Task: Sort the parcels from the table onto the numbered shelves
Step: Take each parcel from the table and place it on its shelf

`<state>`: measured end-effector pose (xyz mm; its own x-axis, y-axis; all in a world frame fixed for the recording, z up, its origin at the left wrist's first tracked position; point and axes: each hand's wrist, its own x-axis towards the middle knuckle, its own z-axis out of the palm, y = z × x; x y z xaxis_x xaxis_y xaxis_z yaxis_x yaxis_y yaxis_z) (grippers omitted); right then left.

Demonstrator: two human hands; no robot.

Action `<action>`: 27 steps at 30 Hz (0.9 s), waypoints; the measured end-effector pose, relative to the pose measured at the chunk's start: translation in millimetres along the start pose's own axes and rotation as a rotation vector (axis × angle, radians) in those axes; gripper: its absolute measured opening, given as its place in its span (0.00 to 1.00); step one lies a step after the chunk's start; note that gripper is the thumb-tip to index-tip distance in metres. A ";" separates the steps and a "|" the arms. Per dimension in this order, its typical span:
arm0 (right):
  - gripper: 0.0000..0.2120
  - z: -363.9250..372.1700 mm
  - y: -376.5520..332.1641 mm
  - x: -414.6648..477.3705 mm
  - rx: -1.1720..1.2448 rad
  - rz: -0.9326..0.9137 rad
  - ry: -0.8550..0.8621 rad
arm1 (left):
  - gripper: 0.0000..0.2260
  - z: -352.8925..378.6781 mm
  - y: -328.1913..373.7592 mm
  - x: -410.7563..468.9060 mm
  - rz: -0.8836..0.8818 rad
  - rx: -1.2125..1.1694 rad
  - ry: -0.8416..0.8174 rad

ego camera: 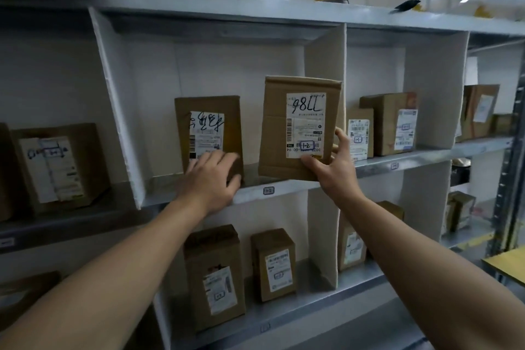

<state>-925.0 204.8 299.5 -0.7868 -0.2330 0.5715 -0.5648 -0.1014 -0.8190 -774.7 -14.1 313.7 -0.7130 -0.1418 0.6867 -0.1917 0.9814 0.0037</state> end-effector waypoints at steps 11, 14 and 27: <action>0.40 12.2 33.6 55.3 -0.114 -0.009 -0.170 | 0.21 21.8 -3.3 14.0 -0.112 -0.022 0.065; 0.40 14.4 40.7 67.2 -0.108 0.017 -0.210 | 0.19 25.0 2.0 16.8 -0.131 -0.005 0.064; 0.41 20.4 60.3 89.8 -0.078 0.035 -0.286 | 0.20 29.5 32.6 10.9 -0.252 0.093 0.058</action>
<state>-1024.6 158.0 300.4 -0.7106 -0.4994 0.4957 -0.5644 -0.0162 -0.8254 -808.6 12.6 299.9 -0.5960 -0.3700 0.7127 -0.4210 0.8997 0.1150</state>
